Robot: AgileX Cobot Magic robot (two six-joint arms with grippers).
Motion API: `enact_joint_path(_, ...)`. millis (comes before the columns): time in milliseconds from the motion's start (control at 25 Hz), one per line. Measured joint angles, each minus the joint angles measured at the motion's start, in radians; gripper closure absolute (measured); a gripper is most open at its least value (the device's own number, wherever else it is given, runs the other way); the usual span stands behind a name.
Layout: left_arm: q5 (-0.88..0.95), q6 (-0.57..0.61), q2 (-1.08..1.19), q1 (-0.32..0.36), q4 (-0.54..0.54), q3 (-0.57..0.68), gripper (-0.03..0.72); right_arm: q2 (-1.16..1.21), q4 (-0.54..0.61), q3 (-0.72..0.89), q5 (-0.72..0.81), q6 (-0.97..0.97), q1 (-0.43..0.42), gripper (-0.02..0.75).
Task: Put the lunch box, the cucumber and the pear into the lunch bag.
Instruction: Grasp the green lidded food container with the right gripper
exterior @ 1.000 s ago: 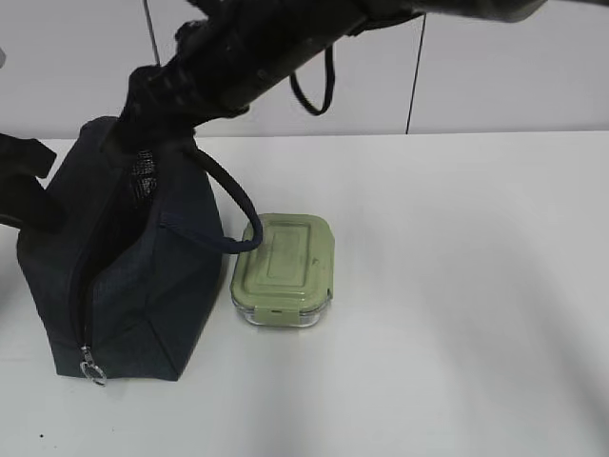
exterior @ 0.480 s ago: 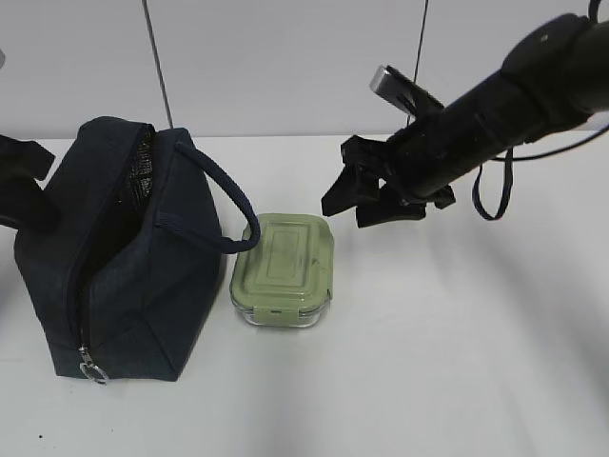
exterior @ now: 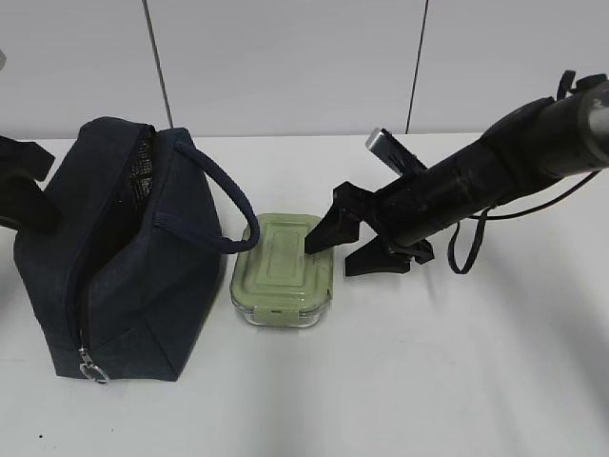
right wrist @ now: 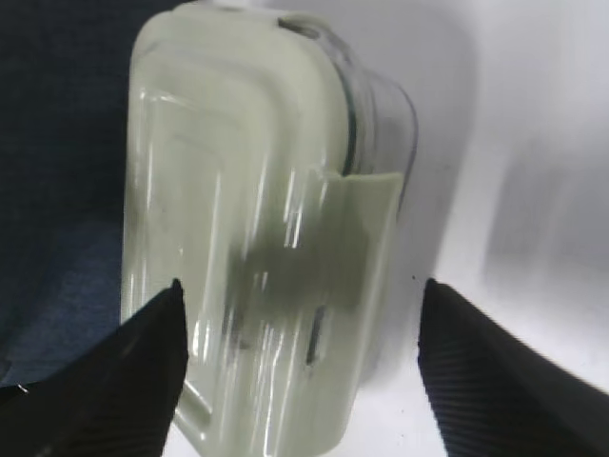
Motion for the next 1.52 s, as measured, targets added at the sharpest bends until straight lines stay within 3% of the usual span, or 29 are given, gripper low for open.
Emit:
enact_joint_path(280,0.003,0.0,0.0,0.0,0.0,0.0,0.676,0.052,0.135,0.0,0.034,-0.123,0.0,0.153)
enact_joint_path(640,0.003,0.0,0.0,0.0,0.0,0.0,0.676,0.111,0.208,0.0,0.066,-0.168,0.0,0.173)
enact_joint_path(800,0.003,0.0,0.0,0.0,0.0,0.0,0.676,0.111,0.219,0.0,0.077,-0.17,-0.002,0.307)
enact_joint_path(920,0.003,0.0,0.0,0.0,0.0,0.0,0.676,0.111,0.224,0.0,0.082,-0.17,-0.002,0.352)
enact_joint_path(1320,0.003,0.0,0.0,0.0,0.0,0.0,0.676,0.048,0.172,-0.002,0.086,-0.172,-0.051,0.359)
enact_joint_path(1520,0.003,0.0,0.0,0.0,0.0,0.0,0.676,-0.066,0.156,-0.087,0.099,-0.168,-0.075,0.36)
